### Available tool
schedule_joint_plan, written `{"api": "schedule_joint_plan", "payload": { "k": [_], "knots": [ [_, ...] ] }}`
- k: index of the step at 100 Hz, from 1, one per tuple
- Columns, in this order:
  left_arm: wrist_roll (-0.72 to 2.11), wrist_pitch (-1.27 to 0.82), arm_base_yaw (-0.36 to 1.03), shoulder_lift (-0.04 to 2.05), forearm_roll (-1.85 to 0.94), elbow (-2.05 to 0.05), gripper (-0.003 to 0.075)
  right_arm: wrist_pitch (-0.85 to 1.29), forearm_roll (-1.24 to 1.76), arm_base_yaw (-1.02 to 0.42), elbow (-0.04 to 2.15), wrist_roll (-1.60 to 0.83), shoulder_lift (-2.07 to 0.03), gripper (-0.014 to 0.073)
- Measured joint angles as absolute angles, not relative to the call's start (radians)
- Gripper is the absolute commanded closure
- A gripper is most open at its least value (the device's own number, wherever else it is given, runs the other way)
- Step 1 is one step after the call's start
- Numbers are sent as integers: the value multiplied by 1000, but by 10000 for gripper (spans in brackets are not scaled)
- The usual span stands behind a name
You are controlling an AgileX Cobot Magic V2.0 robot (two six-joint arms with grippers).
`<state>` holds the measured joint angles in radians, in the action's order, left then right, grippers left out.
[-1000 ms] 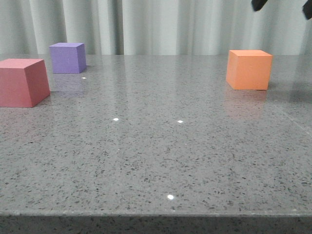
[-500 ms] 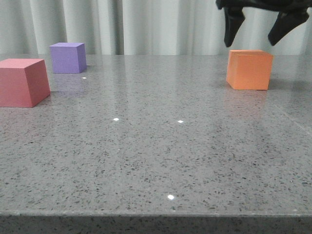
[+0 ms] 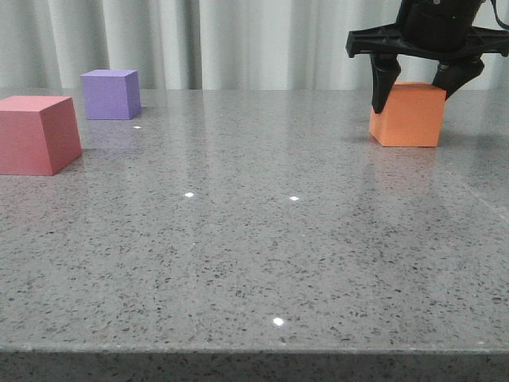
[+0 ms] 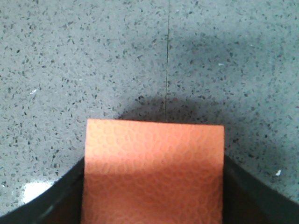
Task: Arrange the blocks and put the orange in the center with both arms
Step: 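Lower the open right gripper over the orange cube, then grasp the orange cube with the right gripper and slide it toward the table center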
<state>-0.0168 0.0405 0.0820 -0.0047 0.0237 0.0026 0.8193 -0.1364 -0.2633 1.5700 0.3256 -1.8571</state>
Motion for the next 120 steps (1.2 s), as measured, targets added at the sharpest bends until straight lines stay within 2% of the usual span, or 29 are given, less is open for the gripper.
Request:
{"api": "schedule_joint_plan", "payload": {
  "k": [18,41,72,91,111,120],
  "knots": [
    [-17,41,82,-5,24,3,739,888,-136,-300,1636,355,-1860,241],
    [-17,42,82,-5,24,3,739,899,-231,-463,1776,526,-1875,241],
    [-17,42,82,-5,24,3,739,1000,-308,-625,2057,672,-2088,241],
    [-17,42,82,-5,24,3,739,1088,-310,-661,2211,691,-2216,241],
    [-17,42,82,-5,24,3,739,1108,-308,-664,2238,728,-2254,238],
    [-17,42,82,-5,24,3,739,1108,-304,-664,2240,733,-2254,203]
  ]
}}
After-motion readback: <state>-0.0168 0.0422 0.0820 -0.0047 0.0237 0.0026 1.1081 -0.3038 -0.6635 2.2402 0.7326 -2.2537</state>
